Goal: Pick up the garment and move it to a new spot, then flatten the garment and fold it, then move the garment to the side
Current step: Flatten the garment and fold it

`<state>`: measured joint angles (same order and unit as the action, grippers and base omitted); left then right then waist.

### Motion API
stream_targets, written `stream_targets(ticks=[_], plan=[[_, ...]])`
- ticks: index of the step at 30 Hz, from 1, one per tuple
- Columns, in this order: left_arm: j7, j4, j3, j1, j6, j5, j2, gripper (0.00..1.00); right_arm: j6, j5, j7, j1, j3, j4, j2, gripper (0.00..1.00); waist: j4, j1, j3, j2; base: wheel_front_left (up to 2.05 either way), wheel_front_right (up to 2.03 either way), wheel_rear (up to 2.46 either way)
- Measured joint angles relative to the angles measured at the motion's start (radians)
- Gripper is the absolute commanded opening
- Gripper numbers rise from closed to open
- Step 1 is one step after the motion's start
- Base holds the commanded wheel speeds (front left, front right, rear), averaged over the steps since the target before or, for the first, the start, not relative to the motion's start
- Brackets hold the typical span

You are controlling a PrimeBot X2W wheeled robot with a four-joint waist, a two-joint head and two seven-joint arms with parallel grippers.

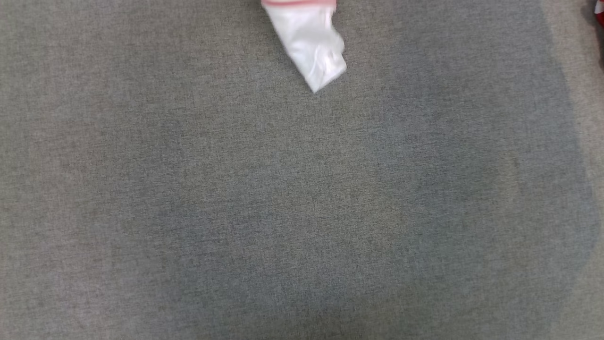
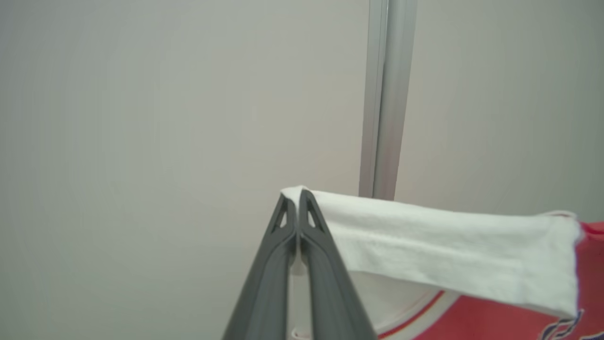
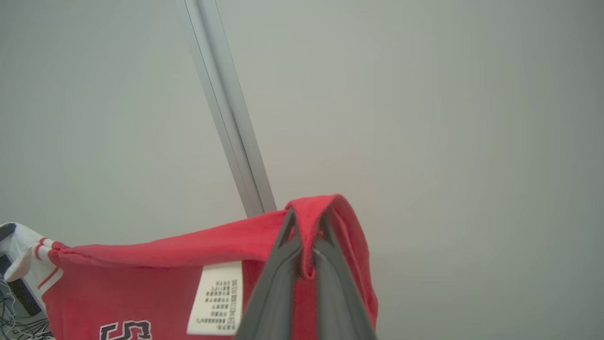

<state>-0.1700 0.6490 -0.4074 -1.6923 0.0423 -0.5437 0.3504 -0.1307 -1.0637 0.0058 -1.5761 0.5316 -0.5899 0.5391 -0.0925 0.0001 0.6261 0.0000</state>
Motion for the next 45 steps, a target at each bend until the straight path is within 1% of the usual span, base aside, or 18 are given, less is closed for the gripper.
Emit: stream_targets(ticks=[3, 6, 10, 13, 15, 19, 21, 23, 26, 27, 30, 33, 35, 37, 39, 42, 45], plan=[[0.049, 0.071, -0.003, -0.072, -0.026, 0.01, -0.011, 0.0, 0.0, -0.012, -0.016, -0.044, 0.031, -0.026, 0.004, 0.0, -0.002, 0.0, -0.015, 0.0, 0.0, 0.0, 0.0], [0.069, 0.134, -0.011, -0.109, -0.05, 0.016, -0.018, 0.0, 0.0, -0.033, -0.028, -0.061, 0.06, -0.044, 0.013, 0.0, -0.002, 0.0, -0.03, 0.0, 0.0, 0.0, 0.0], [0.057, 0.204, -0.018, -0.123, -0.084, -0.001, -0.031, 0.0, 0.0, -0.072, -0.031, -0.057, 0.111, -0.053, 0.03, 0.0, 0.006, 0.0, -0.045, 0.0, 0.0, 0.0, 0.0], [0.047, 0.247, -0.02, -0.104, -0.105, -0.018, -0.032, 0.0, 0.0, -0.102, -0.029, -0.01, 0.155, -0.054, 0.035, 0.0, 0.011, 0.0, -0.061, 0.0, 0.0, 0.0, 0.0], [0.037, 0.273, -0.03, -0.06, -0.127, -0.028, -0.03, 0.0, 0.0, -0.129, -0.026, 0.035, 0.19, -0.049, 0.035, 0.0, 0.013, 0.0, -0.079, 0.0, 0.0, 0.0, 0.0], [0.0, 0.303, -0.071, 0.091, -0.158, -0.052, -0.017, 0.0, 0.0, -0.168, -0.008, 0.159, 0.285, -0.029, 0.034, 0.0, 0.016, 0.0, -0.137, 0.0, 0.0, 0.0, 0.0], [-0.046, 0.304, -0.1, 0.179, -0.165, -0.074, -0.01, 0.0, 0.0, -0.192, -0.004, 0.228, 0.331, -0.012, 0.034, 0.0, 0.017, 0.0, -0.176, 0.0, 0.0, 0.0, 0.0], [-0.116, 0.288, -0.13, 0.284, -0.169, -0.111, -0.005, 0.0, 0.0, -0.22, 0.021, 0.3, 0.381, 0.005, 0.038, 0.0, 0.019, -0.0001, -0.221, 0.0, 0.0, 0.0, 0.0], [-0.265, 0.183, -0.2, 0.462, -0.172, -0.207, 0.021, 0.0, 0.0, -0.266, 0.081, 0.41, 0.455, 0.032, 0.056, 0.0, 0.021, 0.0, -0.296, 0.0, 0.0, 0.0, 0.0], [-0.31, 0.135, -0.216, 0.514, -0.172, -0.239, 0.04, 0.0, 0.0, -0.281, 0.103, 0.442, 0.476, 0.043, 0.067, 0.0, 0.023, 0.0, -0.321, 0.0, 0.0, 0.0, 0.0], [-0.43, -0.009, -0.231, 0.656, -0.172, -0.34, 0.122, 0.0, 0.0, -0.32, 0.167, 0.526, 0.532, 0.073, 0.105, 0.0, 0.027, -0.0001, -0.395, 0.0, 0.0, 0.0, 0.0], [-0.539, -0.152, -0.234, 0.805, -0.165, -0.411, 0.197, 0.0, 0.0, -0.351, 0.231, 0.6, 0.581, 0.107, 0.145, 0.0, 0.031, 0.0, -0.462, 0.0, 0.0, 0.0, 0.0], [-0.614, -0.263, -0.241, 0.901, -0.138, -0.454, 0.246, 0.0, 0.0, -0.37, 0.27, 0.646, 0.607, 0.127, 0.176, 0.0, 0.033, -0.0001, -0.499, 0.0001, 0.0, 0.0, 0.0], [-0.68, -0.385, -0.246, 0.993, -0.1, -0.49, 0.303, 0.0, 0.0, -0.386, 0.309, 0.692, 0.632, 0.163, 0.213, 0.0, 0.036, 0.0, -0.529, 0.0, 0.0, 0.0, 0.0], [-0.731, -0.505, -0.244, 1.081, -0.053, -0.532, 0.359, 0.0, 0.0, -0.411, 0.34, 0.736, 0.647, 0.201, 0.245, 0.0, 0.039, -0.0001, -0.55, 0.0, 0.0, 0.0, 0.0], [-0.795, -0.679, -0.244, 1.203, 0.015, -0.588, 0.439, 0.0, 0.0, -0.433, 0.394, 0.798, 0.674, 0.258, 0.308, 0.0, 0.042, -0.0001, -0.564, 0.0, 0.0, 0.0, 0.0], [-0.839, -0.819, -0.24, 1.303, 0.072, -0.647, 0.5, 0.0, 0.0, -0.444, 0.43, 0.856, 0.691, 0.317, 0.375, 0.0, 0.042, 0.0, -0.566, 0.0001, 0.0, 0.0, 0.0]])
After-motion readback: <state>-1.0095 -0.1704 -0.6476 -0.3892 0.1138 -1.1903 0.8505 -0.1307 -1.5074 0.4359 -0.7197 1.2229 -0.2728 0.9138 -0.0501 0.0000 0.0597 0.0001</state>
